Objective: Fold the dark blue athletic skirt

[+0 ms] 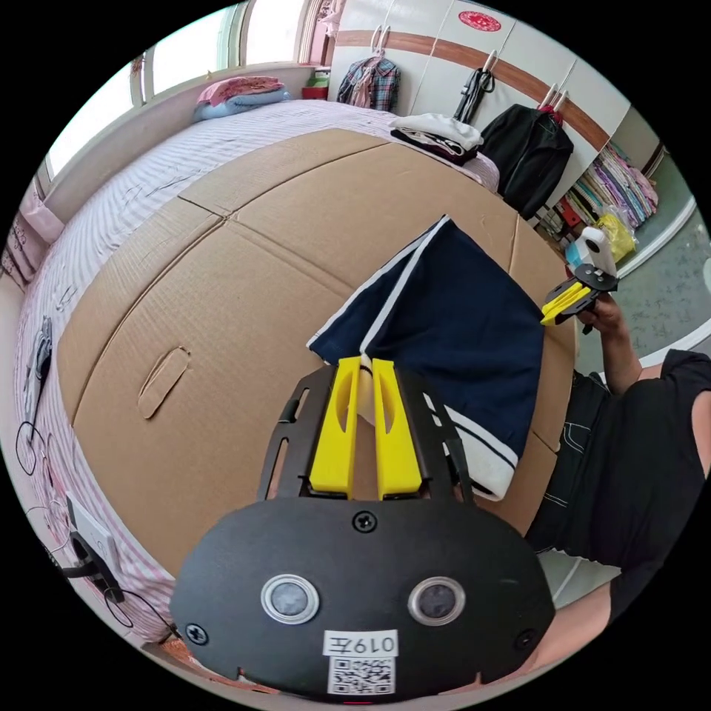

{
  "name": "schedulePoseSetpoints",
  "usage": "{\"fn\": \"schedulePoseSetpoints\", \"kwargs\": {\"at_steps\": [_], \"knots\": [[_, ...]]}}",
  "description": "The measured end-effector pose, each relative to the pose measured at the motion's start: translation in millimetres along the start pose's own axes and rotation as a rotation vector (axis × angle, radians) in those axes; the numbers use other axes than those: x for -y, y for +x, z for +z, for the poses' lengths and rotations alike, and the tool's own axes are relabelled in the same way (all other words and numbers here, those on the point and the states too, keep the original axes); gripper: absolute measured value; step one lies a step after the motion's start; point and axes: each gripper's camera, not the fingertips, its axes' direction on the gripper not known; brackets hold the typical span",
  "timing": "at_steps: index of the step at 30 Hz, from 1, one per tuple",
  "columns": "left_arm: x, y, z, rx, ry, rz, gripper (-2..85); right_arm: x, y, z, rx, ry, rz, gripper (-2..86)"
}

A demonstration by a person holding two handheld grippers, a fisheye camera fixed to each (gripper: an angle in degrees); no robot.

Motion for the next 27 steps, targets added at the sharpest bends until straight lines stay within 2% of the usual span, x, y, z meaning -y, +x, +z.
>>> {"fn": "schedulePoseSetpoints", "kwargs": {"at_steps": [9, 16, 19, 21, 23, 27], "knots": [[-39, -19, -12, -0.074, 0.114, -0.141, 6.4, 6, 9, 0, 0.006, 0.006, 0.001, 0.2], [-114, -21, -16, -0.255, 0.216, -0.393, 9.9, 11, 18, -8, 0.004, -0.017, -0.023, 2.8], [-148, -14, -4, -0.355, 0.24, -0.475, 10.5, 13, 21, -26, -0.113, -0.039, -0.02, 5.7], [-163, -8, 4, -0.404, 0.25, -0.511, 10.8, 18, 17, -40, -0.159, -0.001, -0.039, 6.2], [-176, -1, 10, -0.432, 0.279, -0.54, 10.8, 32, 16, -53, -0.124, 0.088, -0.06, 6.8], [-186, 3, 13, -0.422, 0.321, -0.571, 10.6, 67, 51, -48, -0.07, 0.106, 0.004, 7.6]]}}
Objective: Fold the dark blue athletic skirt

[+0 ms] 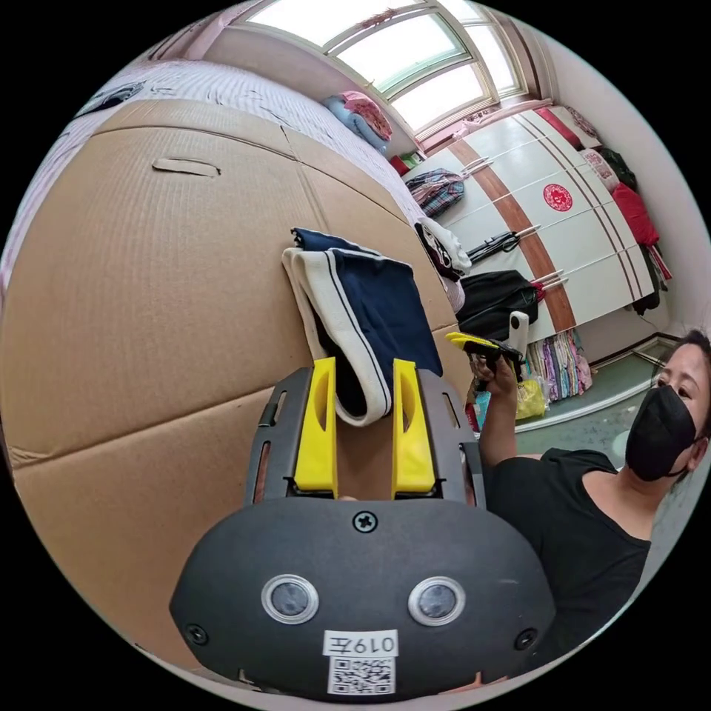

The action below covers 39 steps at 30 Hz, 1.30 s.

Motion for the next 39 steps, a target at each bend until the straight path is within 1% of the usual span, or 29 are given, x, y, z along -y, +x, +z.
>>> {"fn": "schedulePoseSetpoints", "kwargs": {"at_steps": [2, 4, 8, 11, 13, 17, 22, 26, 29, 32, 39], "knots": [[-1, -8, 2, -0.01, 0.014, -0.027, 10.3, 17, 29, 11, 0.089, 0.003, 0.056, 7.8], [0, -12, 5, -0.022, 0.014, -0.025, 9.9, 26, 43, 16, 0.132, 0.015, 0.081, 7.6], [1, -19, 17, 0.024, 0.0, -0.037, 8.2, 42, 58, 27, 0.096, -0.022, 0.113, 6.3], [0, -26, 25, -0.003, -0.005, -0.046, 6.1, 47, 67, 29, 0.15, -0.018, 0.107, 3.2], [-1, -28, 28, -0.01, -0.005, -0.037, 4.6, 48, 71, 27, 0.147, -0.008, 0.1, 1.5], [-3, -27, 32, 0.042, -0.016, -0.011, 2.8, 55, 80, 29, 0.111, -0.013, 0.085, 0.2], [-4, -31, 37, 0.038, -0.016, -0.004, 3.8, 64, 89, 28, 0.116, -0.021, 0.068, 1.9], [0, -37, 15, 0.003, 0.1, -0.004, 7.1, 79, 107, 10, 0.125, 0.056, 0.09, 7.2], [20, -44, 21, 0.027, 0.097, -0.014, 8.2, 104, 116, 22, 0.123, 0.018, 0.09, 7.8], [42, -51, 43, 0.052, 0.04, -0.029, 8.1, 121, 124, 34, 0.139, 0.01, 0.097, 7.4], [55, -57, 61, 0.112, 0.068, -0.017, 3.8, 134, 138, 39, 0.126, 0.024, 0.096, 1.8]]}}
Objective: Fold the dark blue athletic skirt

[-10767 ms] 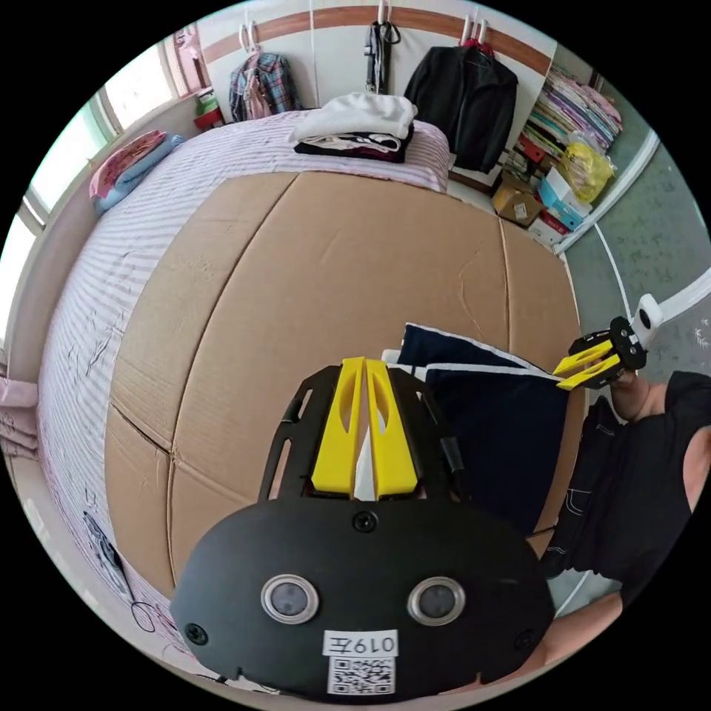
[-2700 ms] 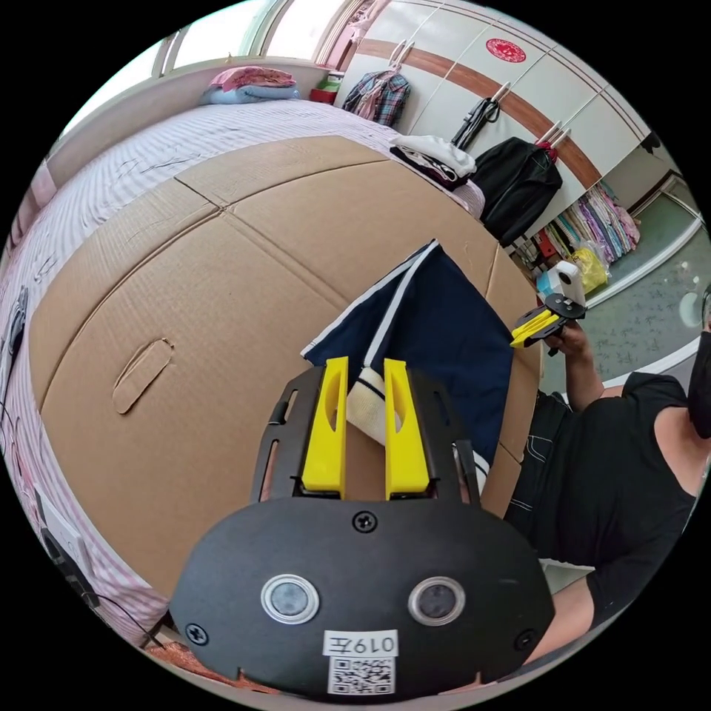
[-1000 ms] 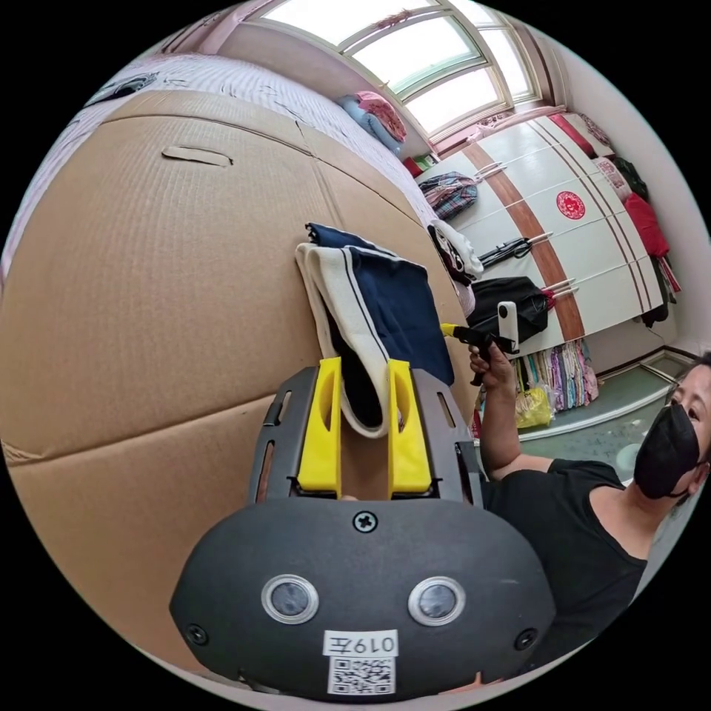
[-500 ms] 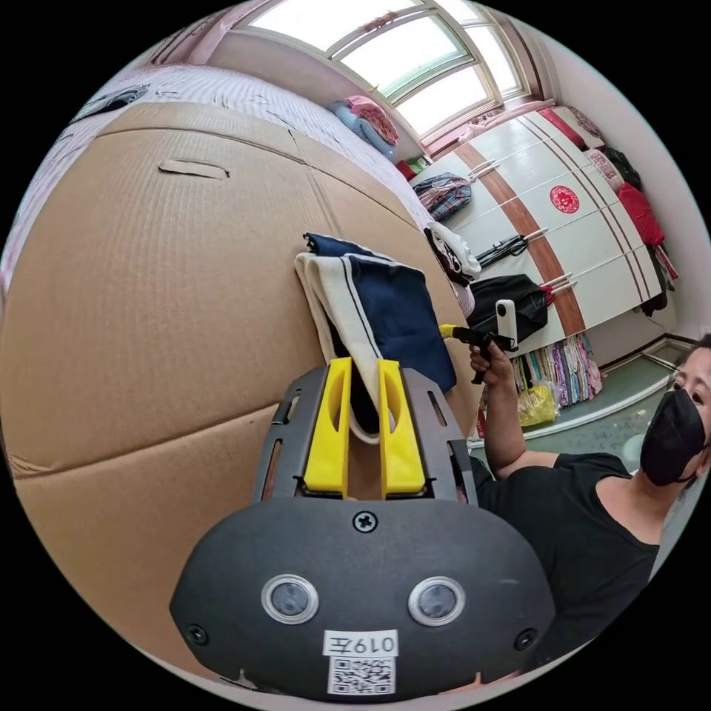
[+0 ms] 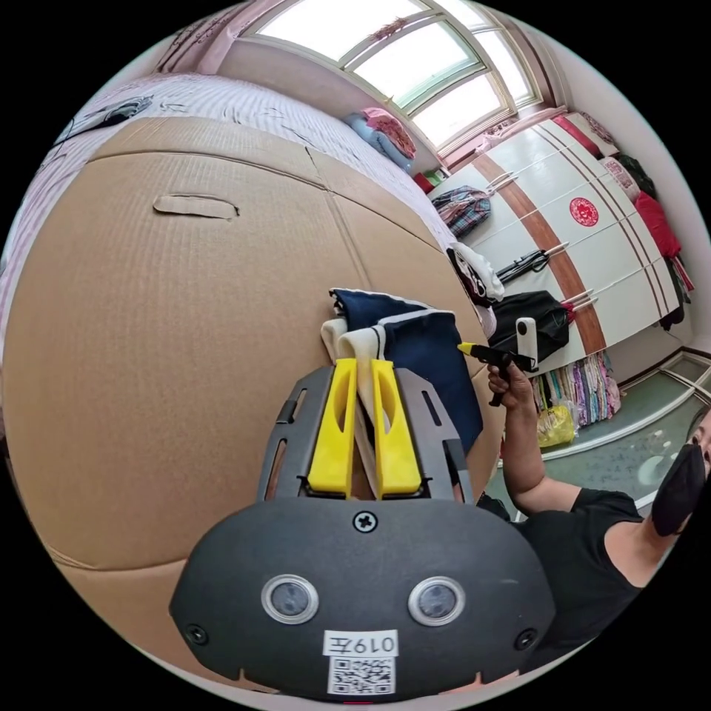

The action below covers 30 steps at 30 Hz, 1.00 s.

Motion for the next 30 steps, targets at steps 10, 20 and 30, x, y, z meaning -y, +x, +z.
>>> {"fn": "schedulePoseSetpoints", "kwargs": {"at_steps": [10, 20, 30], "knots": [[4, -13, -10, -0.051, 0.073, -0.002, 6.7, 19, 20, -16, 0.026, 0.086, 0.006, 7.0], [32, -18, 12, -0.008, 0.013, -0.007, 4.0, 54, 40, 4, 0.07, 0.096, 0.033, 3.2], [36, -26, -3, -0.016, 0.056, -0.006, 5.5, 57, 31, 12, -0.035, 0.116, -0.02, 0.9]]}}
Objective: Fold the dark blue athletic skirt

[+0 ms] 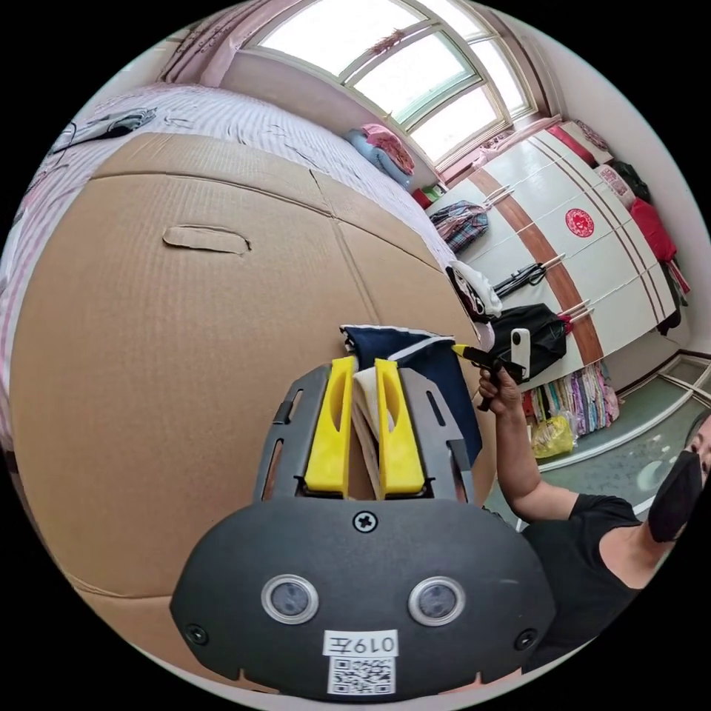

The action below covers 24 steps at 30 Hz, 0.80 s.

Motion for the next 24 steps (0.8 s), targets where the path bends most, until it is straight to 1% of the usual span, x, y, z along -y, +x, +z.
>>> {"fn": "schedulePoseSetpoints", "kwargs": {"at_steps": [2, 6, 8, 12, 16, 20, 24], "knots": [[-2, -8, -4, -0.049, -0.005, -0.031, 7.0, 1, 4, 2, 0.018, 0.0, 0.011, 0.9], [-4, -13, -6, -0.073, -0.037, -0.037, 6.8, 3, 4, 4, 0.019, -0.004, 0.013, 0.9], [-2, -17, -5, -0.117, -0.049, -0.041, 5.9, 5, 2, 6, 0.006, -0.012, 0.009, 0.9], [5, -20, -6, -0.11, -0.063, -0.035, 4.0, 6, 1, 8, 0.0, -0.016, 0.011, 0.9], [10, -29, -14, -0.173, -0.047, -0.039, 2.2, 4, 2, 10, 0.011, -0.01, 0.019, 0.8], [9, -40, -8, -0.211, -0.106, -0.049, 1.7, 3, 1, 13, 0.007, -0.011, 0.023, 0.8], [8, -43, -5, -0.222, -0.118, -0.045, 1.3, 2, 0, 14, 0.009, -0.013, 0.024, 0.8]]}}
